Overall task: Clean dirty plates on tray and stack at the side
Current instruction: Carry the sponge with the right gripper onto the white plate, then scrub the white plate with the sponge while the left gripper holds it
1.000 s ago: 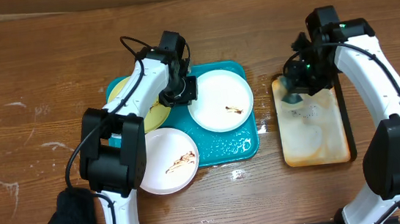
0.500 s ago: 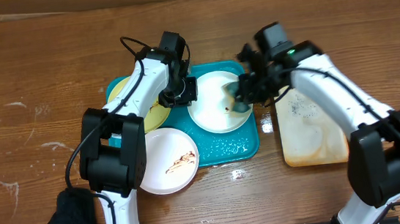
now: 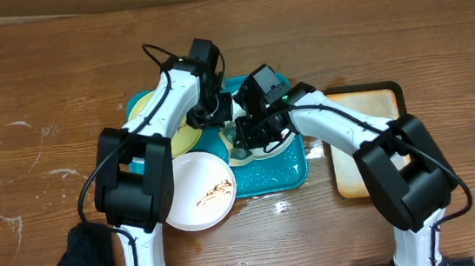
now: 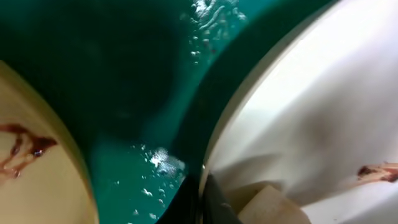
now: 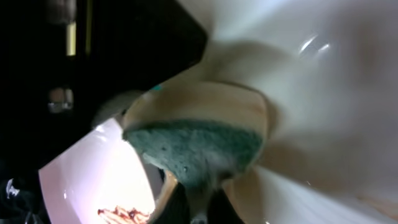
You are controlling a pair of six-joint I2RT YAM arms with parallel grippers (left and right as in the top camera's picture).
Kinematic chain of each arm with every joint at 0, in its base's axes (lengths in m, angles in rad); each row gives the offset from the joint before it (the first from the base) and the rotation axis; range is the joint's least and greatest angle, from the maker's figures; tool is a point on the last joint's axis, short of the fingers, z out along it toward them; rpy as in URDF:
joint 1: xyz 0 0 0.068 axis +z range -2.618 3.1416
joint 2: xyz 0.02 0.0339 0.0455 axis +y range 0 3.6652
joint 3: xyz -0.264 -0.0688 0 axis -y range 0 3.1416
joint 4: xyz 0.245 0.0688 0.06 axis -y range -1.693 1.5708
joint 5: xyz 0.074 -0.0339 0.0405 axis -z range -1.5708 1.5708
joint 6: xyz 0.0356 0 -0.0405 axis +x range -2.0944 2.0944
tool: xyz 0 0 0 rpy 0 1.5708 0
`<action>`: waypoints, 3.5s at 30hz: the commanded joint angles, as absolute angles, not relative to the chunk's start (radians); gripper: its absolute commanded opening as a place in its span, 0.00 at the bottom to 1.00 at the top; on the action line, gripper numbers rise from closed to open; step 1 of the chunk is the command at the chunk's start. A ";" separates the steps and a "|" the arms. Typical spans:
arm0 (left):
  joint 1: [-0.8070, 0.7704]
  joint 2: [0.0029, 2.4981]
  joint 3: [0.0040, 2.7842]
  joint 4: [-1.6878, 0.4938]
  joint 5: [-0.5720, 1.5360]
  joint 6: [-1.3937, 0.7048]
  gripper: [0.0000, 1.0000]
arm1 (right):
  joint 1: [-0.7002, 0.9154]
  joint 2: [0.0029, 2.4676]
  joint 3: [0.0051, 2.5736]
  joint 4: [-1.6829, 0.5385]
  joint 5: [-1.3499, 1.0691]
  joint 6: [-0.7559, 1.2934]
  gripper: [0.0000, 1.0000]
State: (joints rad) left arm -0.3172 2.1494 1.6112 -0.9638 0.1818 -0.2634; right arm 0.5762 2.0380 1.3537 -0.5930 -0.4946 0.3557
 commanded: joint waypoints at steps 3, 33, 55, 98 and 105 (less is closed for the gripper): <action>-0.335 2.154 1.636 -0.972 0.183 -0.270 0.04 | 0.570 2.078 1.348 -0.556 -0.492 0.398 0.04; -0.331 2.154 1.636 -0.979 0.097 -0.295 0.04 | 0.428 2.078 1.369 -0.862 -0.080 0.453 0.04; -0.331 2.154 1.636 -0.971 0.113 -0.296 0.04 | 0.528 2.078 1.559 -0.722 -0.460 0.439 0.04; -0.327 2.154 1.636 -0.999 0.120 -0.308 0.04 | 0.505 2.087 1.452 -0.971 0.404 0.659 0.04; -0.327 2.154 1.636 -1.003 0.123 -0.308 0.04 | 0.517 2.085 1.717 -1.073 0.394 0.659 0.04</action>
State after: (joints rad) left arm -0.3443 2.1513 1.6188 -0.9897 0.1780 -0.3012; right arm 0.5262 2.0975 1.6123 -1.0653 0.3126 0.6449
